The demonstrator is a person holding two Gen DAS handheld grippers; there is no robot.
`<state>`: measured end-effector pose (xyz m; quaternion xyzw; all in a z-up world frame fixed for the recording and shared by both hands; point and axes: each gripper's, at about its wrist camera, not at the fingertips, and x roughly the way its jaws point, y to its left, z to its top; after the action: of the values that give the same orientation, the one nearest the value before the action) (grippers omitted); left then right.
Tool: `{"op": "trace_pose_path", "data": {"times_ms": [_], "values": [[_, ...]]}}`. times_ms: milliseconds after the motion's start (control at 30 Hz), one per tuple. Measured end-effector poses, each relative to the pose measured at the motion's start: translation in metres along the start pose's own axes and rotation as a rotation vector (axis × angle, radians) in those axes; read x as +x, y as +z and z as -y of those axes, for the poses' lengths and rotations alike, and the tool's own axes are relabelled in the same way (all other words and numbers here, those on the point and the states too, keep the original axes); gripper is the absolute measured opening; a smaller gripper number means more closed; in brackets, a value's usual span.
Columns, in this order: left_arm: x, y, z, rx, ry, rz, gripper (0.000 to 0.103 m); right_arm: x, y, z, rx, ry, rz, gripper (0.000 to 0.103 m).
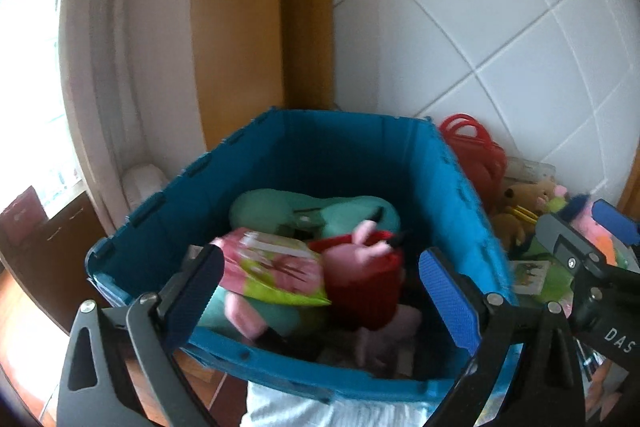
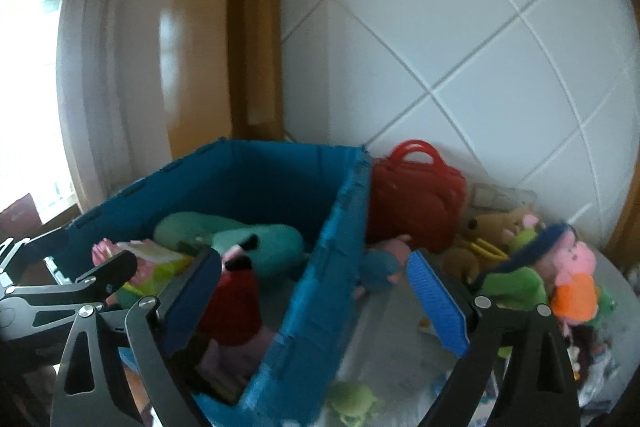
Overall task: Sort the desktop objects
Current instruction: 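Move both tools back over the pile on the table, then grasp Mickey medical patch box with left tool while right tool grasps white box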
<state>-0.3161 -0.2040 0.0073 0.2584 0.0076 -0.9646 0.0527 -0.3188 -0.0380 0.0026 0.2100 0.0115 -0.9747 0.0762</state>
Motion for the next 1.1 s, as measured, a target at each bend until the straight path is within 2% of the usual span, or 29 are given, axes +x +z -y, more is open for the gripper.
{"op": "trace_pose_path", "data": {"times_ms": [200,267,433,533,800,933,1100], "values": [[-0.026,-0.017,0.054,0.039,-0.058,0.005,0.100,-0.034,-0.021,0.052,0.034,-0.075,-0.011,0.096],[-0.037,-0.024,0.080,0.053,-0.081,0.012,0.100,-0.046,-0.030,0.073,0.041,-0.101,-0.015,0.100],[-0.061,-0.050,0.153,0.095,-0.129,0.008,0.100,-0.083,-0.059,0.143,0.075,-0.157,-0.025,0.102],[-0.073,-0.072,0.206,0.116,-0.157,-0.018,0.100,-0.107,-0.081,0.195,0.095,-0.189,-0.041,0.103],[-0.096,-0.128,0.318,0.144,-0.202,-0.094,0.100,-0.159,-0.144,0.324,0.177,-0.250,-0.109,0.103],[-0.093,-0.150,0.365,0.194,-0.214,-0.159,0.100,-0.172,-0.171,0.373,0.223,-0.278,-0.168,0.103],[-0.084,-0.158,0.402,0.233,-0.216,-0.187,0.100,-0.177,-0.189,0.415,0.277,-0.317,-0.177,0.103]]}}
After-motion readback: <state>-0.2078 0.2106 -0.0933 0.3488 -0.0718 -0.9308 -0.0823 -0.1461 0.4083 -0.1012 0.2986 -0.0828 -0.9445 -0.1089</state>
